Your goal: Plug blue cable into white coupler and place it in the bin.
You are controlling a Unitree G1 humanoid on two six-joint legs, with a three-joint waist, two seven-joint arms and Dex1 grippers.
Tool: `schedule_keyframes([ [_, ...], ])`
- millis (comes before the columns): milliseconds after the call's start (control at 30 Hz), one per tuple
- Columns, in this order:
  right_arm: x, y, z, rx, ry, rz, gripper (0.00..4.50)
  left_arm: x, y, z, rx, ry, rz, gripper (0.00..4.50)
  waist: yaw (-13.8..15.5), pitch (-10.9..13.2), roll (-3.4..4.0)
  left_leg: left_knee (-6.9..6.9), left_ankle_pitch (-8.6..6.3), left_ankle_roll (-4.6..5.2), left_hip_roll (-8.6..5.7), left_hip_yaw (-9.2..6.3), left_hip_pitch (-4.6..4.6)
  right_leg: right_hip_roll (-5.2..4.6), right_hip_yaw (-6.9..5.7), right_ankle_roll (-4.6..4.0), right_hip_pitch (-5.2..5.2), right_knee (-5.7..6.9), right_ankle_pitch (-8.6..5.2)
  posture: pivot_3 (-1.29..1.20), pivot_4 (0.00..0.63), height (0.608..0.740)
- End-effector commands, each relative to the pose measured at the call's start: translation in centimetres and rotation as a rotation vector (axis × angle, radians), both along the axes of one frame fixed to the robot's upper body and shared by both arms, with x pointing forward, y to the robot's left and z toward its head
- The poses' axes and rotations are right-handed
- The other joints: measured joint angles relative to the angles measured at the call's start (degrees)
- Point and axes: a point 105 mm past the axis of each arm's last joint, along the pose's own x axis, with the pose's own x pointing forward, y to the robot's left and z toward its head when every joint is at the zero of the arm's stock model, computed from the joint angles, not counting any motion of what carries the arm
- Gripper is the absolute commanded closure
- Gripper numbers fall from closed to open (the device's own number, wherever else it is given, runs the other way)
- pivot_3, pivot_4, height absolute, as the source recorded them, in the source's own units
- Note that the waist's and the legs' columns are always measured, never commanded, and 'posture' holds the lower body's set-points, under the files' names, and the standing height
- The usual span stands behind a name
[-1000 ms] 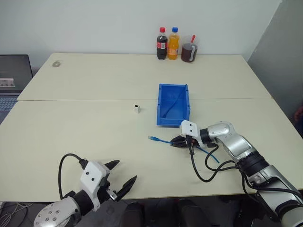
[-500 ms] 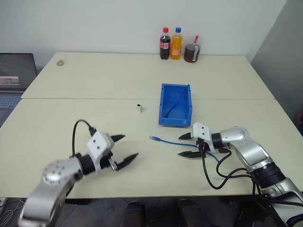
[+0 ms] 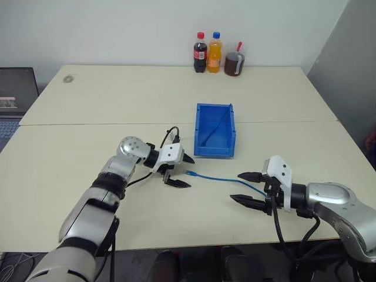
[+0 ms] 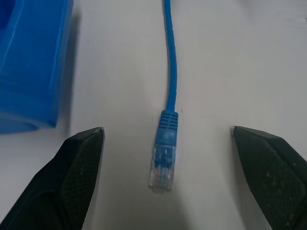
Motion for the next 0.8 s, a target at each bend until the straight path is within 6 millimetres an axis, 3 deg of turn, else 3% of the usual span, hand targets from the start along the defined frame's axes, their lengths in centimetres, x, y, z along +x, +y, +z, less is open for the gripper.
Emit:
schedule_keyframes([
  [33, -0.7, -0.2, 1.4, 0.013, -0.054, -0.035, 0.97, -0.2, 1.4, -1.3, 0.110, 0.031, -0.030, 0.19, -0.01, -0.02, -0.02, 0.00, 0.00, 0.00, 0.00, -0.01, 0.01, 0.00, 0.00, 0.04, 0.02, 0.01, 0.00, 0.00, 0.150, 0.740],
  [133, -0.9, -0.5, 1.4, 0.017, -0.055, -0.061, 0.96, -0.1, 2.3, -1.0, 0.136, 0.053, -0.025, 0.65, -0.44, -0.05, -0.07, 0.01, 0.00, 0.00, 0.00, -0.01, 0.06, 0.01, 0.02, 0.09, 0.06, 0.02, 0.01, 0.00, 0.150, 0.740],
  [433, -0.4, -1.0, 1.6, 0.019, -0.062, -0.097, 0.96, -0.4, 4.4, -1.7, 0.204, 0.096, 0.007, 2.70, -1.38, -0.13, -0.07, 0.02, 0.09, 0.13, 0.00, -0.06, 0.21, 0.04, 0.07, 0.17, 0.12, 0.12, 0.06, 0.00, 0.150, 0.740],
  [700, 0.4, -1.4, 1.4, 0.008, -0.062, -0.102, 0.96, 0.0, 3.8, -1.9, 0.153, 0.109, 0.060, 4.26, -1.29, -0.24, -0.07, 0.05, 0.14, 0.20, -0.04, -0.04, 0.21, 0.01, 0.10, 0.25, 0.16, 0.11, 0.11, 0.00, 0.150, 0.740],
  [800, 0.7, -1.4, 1.6, 0.023, -0.070, -0.113, 0.96, 0.2, 2.4, -1.4, 0.030, 0.191, 0.122, 4.26, -1.12, -0.24, -0.06, 0.06, 0.17, 0.25, -0.05, -0.04, 0.21, 0.01, 0.10, 0.29, 0.16, 0.11, 0.14, 0.00, 0.150, 0.740],
])
